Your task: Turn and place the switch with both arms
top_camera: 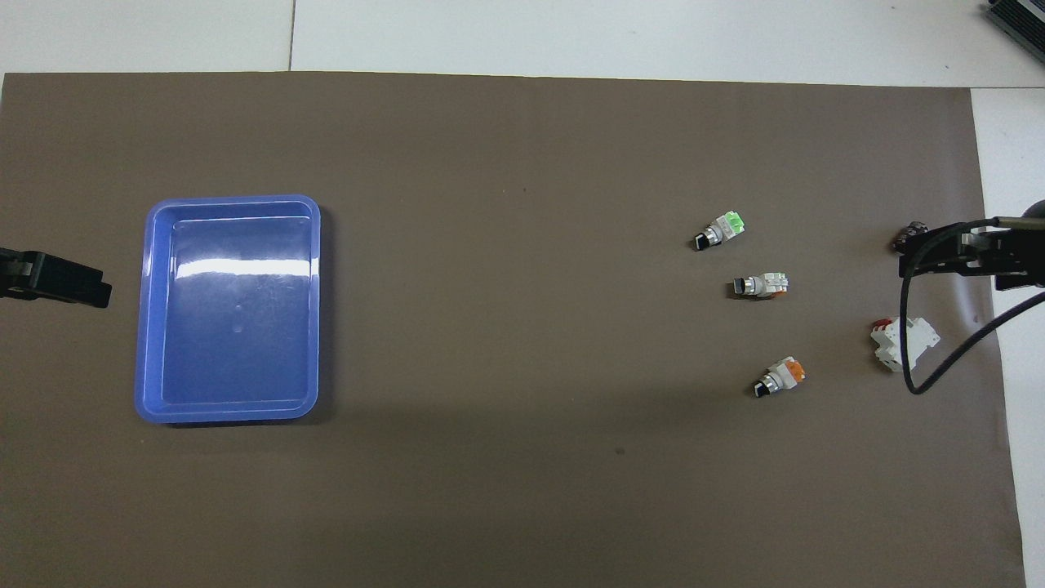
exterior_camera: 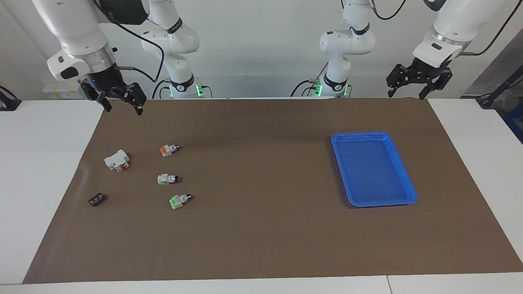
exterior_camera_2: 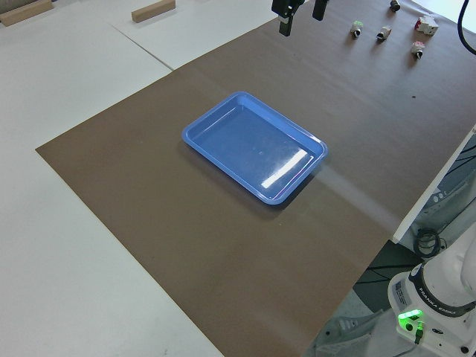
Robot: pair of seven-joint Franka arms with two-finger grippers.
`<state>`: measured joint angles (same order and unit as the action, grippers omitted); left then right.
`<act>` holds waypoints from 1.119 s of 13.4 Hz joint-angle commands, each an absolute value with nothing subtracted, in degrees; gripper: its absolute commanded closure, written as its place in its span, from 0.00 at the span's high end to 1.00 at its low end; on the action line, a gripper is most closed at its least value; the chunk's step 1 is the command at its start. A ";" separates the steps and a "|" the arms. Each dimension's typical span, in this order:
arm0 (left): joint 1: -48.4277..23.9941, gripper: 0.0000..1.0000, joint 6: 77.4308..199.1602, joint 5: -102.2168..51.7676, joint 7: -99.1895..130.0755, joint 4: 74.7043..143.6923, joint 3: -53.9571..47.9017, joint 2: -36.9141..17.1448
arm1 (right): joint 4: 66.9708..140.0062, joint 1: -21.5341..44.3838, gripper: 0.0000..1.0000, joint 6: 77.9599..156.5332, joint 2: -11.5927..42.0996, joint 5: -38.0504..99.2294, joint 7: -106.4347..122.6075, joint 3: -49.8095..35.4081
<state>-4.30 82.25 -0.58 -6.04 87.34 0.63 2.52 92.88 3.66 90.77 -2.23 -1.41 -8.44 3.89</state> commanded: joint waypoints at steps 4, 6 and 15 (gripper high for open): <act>-4.83 1.00 80.95 -1.41 -5.19 86.40 1.14 2.99 | 94.48 3.60 1.00 90.44 -3.60 -1.49 -9.76 3.60; -4.83 1.00 80.60 -1.76 -5.19 86.40 1.14 2.90 | 94.48 2.99 1.00 90.53 -3.60 -1.32 -9.05 3.60; -4.83 1.00 80.60 -1.93 -5.19 86.57 1.14 3.08 | 98.86 3.51 1.00 95.26 -5.35 -1.23 -21.05 3.69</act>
<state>-4.30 81.73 -1.23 -6.02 86.89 0.66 2.53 94.09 3.57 91.83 -2.54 -1.40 -14.82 3.89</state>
